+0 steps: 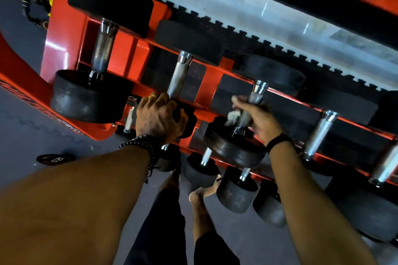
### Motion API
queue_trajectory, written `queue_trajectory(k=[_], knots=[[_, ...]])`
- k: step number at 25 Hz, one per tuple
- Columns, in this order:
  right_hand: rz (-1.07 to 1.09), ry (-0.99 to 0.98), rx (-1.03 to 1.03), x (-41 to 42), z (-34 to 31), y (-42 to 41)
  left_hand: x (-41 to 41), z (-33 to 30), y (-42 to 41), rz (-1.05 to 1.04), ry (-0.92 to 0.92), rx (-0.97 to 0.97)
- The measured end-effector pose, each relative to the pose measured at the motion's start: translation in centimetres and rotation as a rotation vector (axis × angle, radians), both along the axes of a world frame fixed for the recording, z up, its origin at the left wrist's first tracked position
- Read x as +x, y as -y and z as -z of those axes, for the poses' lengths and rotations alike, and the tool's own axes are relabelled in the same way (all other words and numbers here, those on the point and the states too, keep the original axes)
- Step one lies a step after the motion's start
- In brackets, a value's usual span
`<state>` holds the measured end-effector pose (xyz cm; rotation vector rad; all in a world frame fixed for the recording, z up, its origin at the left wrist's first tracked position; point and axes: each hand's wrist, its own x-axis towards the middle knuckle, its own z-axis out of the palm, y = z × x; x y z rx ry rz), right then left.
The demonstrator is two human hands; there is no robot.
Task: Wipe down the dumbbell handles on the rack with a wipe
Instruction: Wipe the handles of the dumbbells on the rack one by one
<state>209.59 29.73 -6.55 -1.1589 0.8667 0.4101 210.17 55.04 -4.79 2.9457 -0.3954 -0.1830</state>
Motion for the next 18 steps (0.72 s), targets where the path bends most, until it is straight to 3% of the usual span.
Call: queue_trajectory(k=[6,11,16,18], knots=[[-0.155,-0.01,-0.256,-2.2,1.3,-0.7,0.1,-0.2,0.1,-0.006,0.013,-0.03],[-0.289,-0.151,-0.598,-2.8,1.6,-0.7,0.0,-0.4,0.0,-0.003,0.014,-0.029],[-0.437,0.13,-1.17,-4.0,-1.5,-2.2,0.0,-0.1,0.0,0.002,0.007,-0.036],[-0.635,0.213,-1.304,-4.3,-3.0,-2.2,0.0,-0.2,-0.1,0.006,0.011,-0.037]])
